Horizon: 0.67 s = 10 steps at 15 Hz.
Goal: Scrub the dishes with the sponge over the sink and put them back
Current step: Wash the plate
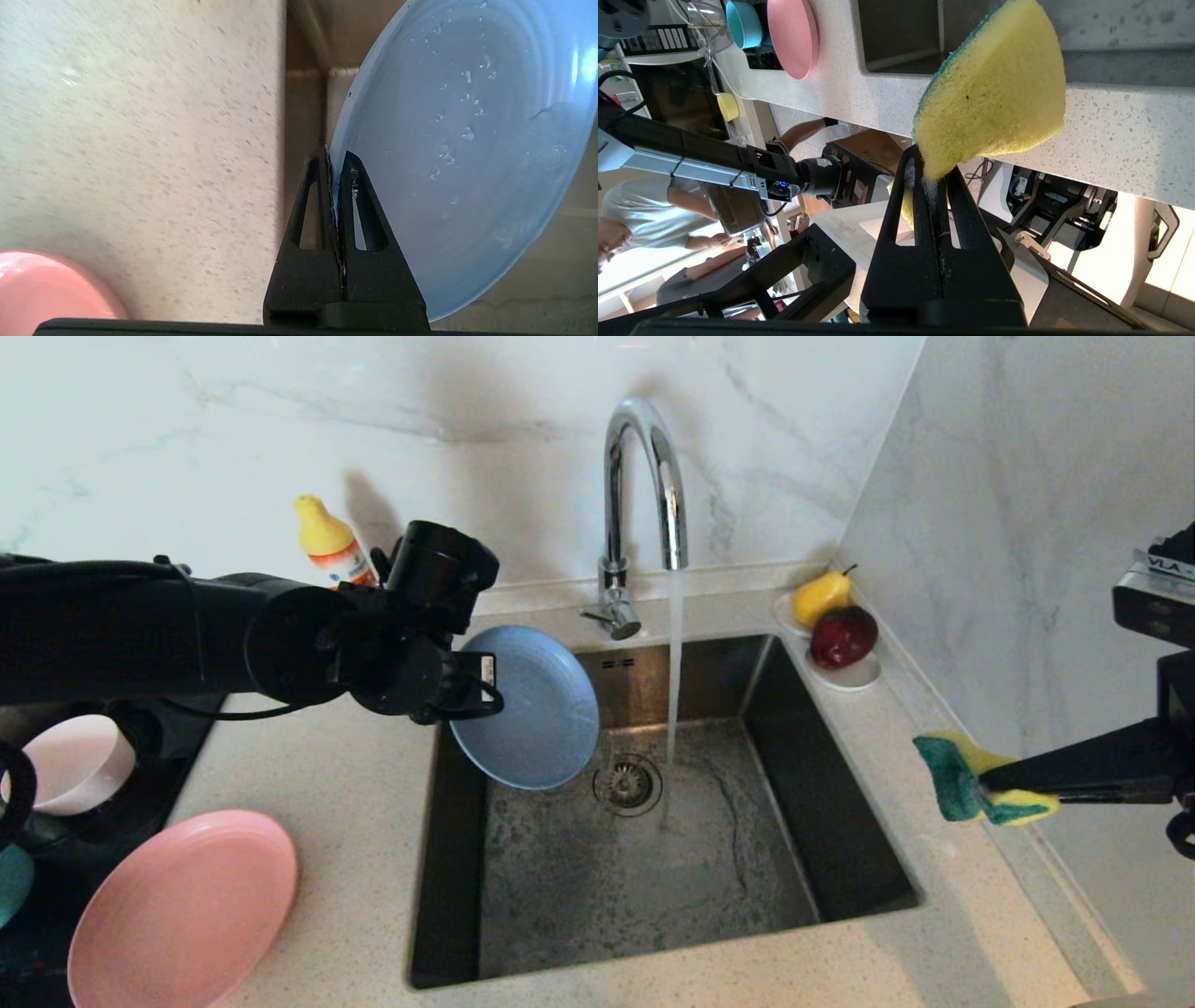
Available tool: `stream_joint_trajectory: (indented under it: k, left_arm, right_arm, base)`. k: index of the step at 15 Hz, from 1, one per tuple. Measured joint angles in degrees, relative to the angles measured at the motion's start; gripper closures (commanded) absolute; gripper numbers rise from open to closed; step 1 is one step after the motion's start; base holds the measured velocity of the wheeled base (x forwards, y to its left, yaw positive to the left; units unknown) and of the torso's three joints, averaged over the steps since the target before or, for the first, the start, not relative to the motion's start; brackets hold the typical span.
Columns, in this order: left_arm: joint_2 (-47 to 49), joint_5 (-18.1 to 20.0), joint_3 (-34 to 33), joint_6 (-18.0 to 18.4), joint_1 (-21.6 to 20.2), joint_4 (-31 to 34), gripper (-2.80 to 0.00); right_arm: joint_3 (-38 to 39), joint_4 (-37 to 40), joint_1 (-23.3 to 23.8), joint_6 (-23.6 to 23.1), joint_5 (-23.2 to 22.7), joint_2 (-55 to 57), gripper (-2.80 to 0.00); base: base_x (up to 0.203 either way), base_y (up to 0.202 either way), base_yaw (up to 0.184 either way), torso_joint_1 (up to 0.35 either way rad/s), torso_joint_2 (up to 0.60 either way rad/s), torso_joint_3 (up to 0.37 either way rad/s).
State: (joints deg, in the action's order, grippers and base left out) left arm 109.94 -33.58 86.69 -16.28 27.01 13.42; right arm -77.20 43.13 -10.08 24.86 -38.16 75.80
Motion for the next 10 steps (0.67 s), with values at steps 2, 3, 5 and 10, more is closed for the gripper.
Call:
stream_joint_trajectory:
  k: [2,3,5,10]
  left_arm:
    - [-0.6,-1.1,0.0,0.9,0.0,-1.5,0.00]
    - [-1.1,-1.4,-0.1,1.4,0.0,-1.7,0.00]
    - [-2.2,-1.5,-0.3,1.9,0.0,-1.8,0.00]
    - [-3.8,-1.2,-1.8,1.3,0.2,-1.9,0.00]
  right_arm:
    - [0.4,0.0,0.0,-0.1,0.0,-0.1,0.00]
    - [0.5,0.0,0.0,-0.1,0.0,-0.1,0.00]
    - [0.7,0.0,0.0,-0.1,0.0,-0.1,0.00]
    - [1.3,0.0,0.0,0.0,-0.1,-0.2,0.00]
  base:
    - [0.000,0.000,0.000,0.000,0.00,0.000]
    - [0.000,0.000,0.000,0.000,0.00,0.000]
    - [0.000,0.000,0.000,0.000,0.00,0.000]
    - [0.000,0.000,0.000,0.000,0.00,0.000]
